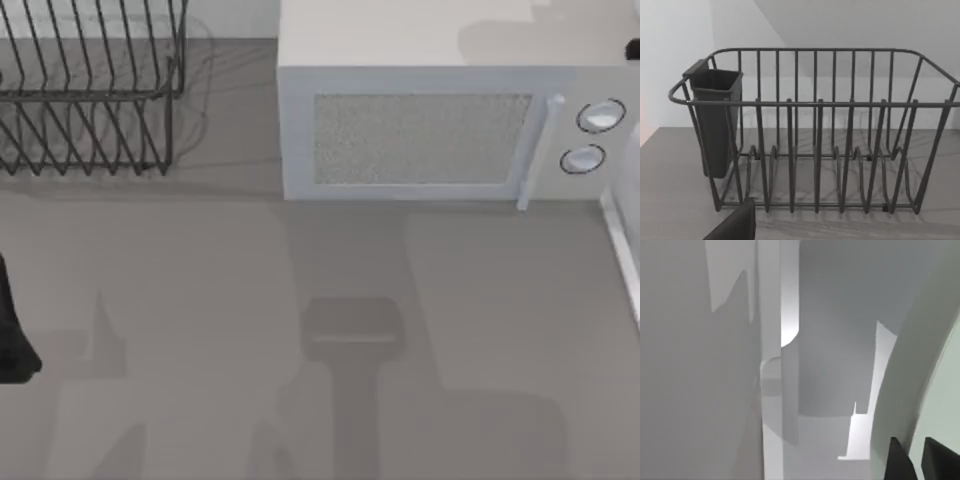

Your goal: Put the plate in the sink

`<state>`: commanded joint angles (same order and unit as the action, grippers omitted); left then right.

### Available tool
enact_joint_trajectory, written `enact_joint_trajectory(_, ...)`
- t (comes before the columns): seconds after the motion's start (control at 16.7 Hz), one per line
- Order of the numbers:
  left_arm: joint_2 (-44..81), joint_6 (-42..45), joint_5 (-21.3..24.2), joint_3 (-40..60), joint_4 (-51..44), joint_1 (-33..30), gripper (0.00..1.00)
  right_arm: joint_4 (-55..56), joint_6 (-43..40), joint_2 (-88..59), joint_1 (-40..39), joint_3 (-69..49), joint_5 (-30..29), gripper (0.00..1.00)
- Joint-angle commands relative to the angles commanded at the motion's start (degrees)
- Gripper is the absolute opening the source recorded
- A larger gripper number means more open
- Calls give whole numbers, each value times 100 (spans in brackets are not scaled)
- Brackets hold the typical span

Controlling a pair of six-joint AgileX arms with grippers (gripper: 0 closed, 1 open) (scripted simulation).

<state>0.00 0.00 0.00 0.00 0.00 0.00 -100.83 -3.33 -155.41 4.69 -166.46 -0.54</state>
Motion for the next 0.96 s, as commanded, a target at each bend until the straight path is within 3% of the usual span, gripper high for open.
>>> enact_joint_trajectory(0.6,0,0,0,0,0,0,100,0,0,0,0,0,0,98)
enact_joint_trajectory(0.96,0,0,0,0,0,0,100,0,0,0,0,0,0,100)
